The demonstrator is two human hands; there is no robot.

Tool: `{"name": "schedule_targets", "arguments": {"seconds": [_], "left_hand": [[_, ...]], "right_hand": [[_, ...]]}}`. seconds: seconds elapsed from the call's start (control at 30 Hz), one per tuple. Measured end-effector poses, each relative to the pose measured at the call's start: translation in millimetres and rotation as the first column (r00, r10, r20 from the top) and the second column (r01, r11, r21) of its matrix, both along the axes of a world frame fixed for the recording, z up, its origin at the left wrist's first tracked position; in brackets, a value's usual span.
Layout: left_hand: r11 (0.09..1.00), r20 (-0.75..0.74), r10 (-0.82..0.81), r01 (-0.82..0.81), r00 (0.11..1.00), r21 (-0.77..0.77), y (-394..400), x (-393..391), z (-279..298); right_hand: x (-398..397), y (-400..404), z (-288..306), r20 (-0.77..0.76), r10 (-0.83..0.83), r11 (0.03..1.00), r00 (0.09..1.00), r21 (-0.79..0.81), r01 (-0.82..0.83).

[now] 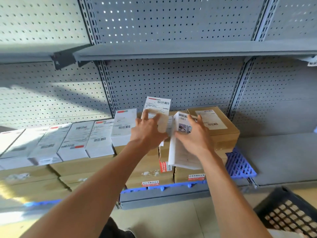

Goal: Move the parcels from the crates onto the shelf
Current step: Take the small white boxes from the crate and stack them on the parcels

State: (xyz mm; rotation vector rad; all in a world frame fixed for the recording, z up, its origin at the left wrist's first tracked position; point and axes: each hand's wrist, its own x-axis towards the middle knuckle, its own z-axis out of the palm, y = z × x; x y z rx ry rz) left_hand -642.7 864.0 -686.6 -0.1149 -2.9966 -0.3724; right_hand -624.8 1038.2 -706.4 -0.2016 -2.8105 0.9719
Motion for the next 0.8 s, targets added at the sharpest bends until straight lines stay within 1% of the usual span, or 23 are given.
{"name": "schedule_targets", "arguments": {"seconds": [0.13,0.4,0.47,0.57,0.7,0.73,0.8], "left_hand": [[1.000,0.040,0.015,-0.014,0.999,-0.020,-3,-6,-11],[0.999,0.024,0.027,-0.027,0.999,-0.033,0,-8,-20],[0.998,0.011,0.035,-0.034,0.999,-0.059,2,-10,-22],[0.994,-0.014,0.036,-0.038,0.999,-0.102,3,-12,-24],[0.981,-0.035,0.022,-0.029,0.999,-0.191,1,-10,-28],[0.979,-0.048,0.014,-0.024,0.999,-0.200,-1,-9,-29],[0.988,-0.095,-0.008,-0.007,0.995,-0.157,-7,-6,-30]], "right_hand": [[-12,-6,-5,0.047,0.021,1.000,0.999,-0.006,-0.020],[-38,-14,-10,-0.025,0.036,0.992,0.999,0.120,-0.033],[-38,-16,-14,-0.035,0.031,0.993,0.999,0.112,-0.027],[-39,-16,-16,-0.041,0.031,0.989,0.999,0.146,-0.025],[-40,-14,-19,-0.014,0.048,0.988,0.999,0.146,-0.045],[-40,-14,-21,-0.004,0.057,0.987,0.998,0.148,-0.055],[-40,-14,-23,0.006,0.067,0.984,0.998,0.163,-0.067]]}}
